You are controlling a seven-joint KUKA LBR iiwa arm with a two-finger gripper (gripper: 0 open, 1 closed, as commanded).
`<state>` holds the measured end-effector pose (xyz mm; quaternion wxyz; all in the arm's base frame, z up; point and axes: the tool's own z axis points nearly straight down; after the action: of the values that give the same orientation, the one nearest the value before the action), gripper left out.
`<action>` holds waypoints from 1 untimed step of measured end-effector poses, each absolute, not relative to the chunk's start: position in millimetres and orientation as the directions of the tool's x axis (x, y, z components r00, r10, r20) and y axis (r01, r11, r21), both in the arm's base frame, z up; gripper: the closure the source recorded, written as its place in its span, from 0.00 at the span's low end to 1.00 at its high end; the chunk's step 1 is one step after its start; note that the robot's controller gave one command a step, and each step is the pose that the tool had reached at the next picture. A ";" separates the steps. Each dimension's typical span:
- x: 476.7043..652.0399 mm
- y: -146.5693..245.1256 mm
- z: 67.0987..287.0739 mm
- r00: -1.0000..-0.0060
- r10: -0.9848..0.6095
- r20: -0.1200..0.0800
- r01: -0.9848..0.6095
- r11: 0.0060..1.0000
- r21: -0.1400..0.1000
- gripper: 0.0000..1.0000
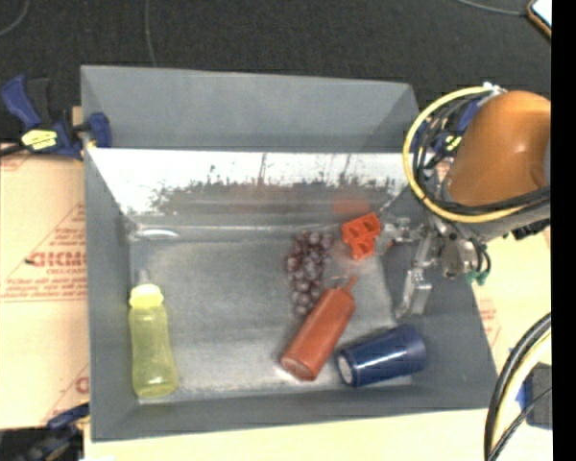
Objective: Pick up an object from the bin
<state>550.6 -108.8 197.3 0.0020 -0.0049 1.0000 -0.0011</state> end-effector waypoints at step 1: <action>524.0 -46.9 206.9 -0.994 0.105 -0.006 0.105 0.994 0.001 0.00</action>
Offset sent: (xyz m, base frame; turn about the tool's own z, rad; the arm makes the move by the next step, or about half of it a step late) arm -0.0345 0.0692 -0.0617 -0.0907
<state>524.0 -46.9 206.9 0.0028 0.0526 0.9986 0.0001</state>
